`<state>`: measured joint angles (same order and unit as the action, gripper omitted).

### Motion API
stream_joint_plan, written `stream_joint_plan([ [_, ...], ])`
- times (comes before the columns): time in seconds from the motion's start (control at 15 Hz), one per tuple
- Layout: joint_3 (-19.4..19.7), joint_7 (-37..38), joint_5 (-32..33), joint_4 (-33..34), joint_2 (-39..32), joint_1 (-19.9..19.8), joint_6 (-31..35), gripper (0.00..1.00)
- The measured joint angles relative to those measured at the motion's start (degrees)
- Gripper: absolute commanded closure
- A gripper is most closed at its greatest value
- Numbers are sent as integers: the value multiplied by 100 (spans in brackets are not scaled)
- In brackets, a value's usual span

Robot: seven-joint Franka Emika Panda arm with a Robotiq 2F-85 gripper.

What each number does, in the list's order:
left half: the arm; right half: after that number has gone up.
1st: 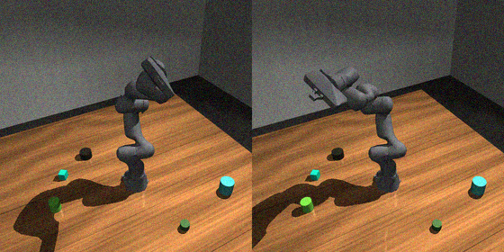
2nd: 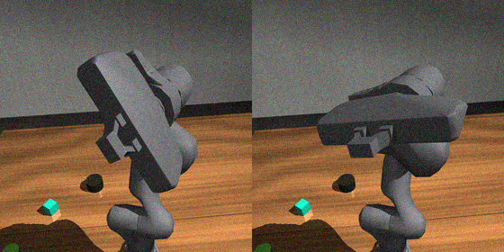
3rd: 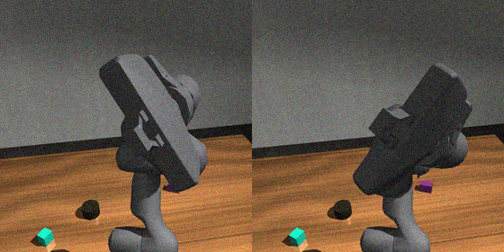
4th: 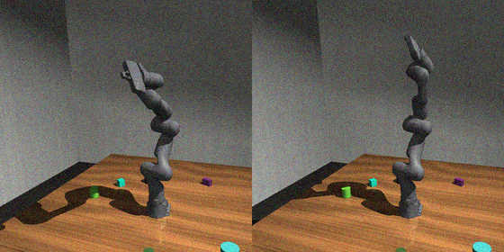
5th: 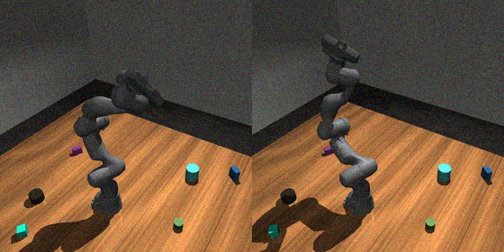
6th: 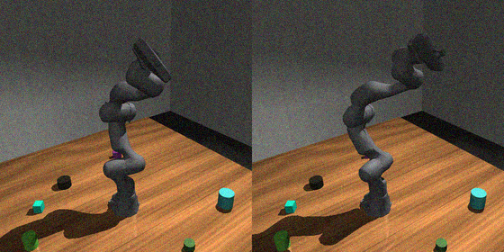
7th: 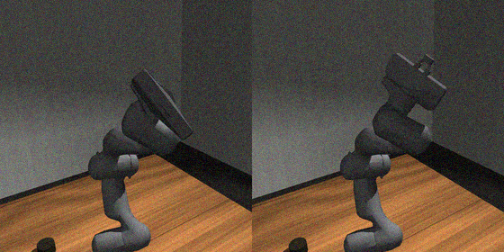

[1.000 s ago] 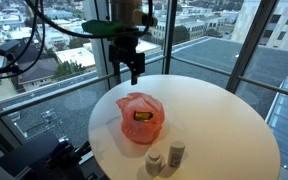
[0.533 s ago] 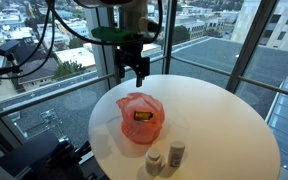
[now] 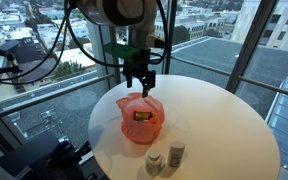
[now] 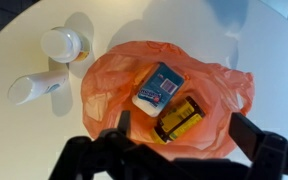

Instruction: Remove the blue bottle from the plastic bag and put it on the table top

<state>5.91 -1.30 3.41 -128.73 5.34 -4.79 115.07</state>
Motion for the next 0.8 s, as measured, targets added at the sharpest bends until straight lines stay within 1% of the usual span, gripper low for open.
stream_joint_plan([
  [0.33, 6, 0, 0, 15, -455, -10, 278, 0],
  [0.8, 12, 70, 0, 18, -837, -20, 798, 0],
])
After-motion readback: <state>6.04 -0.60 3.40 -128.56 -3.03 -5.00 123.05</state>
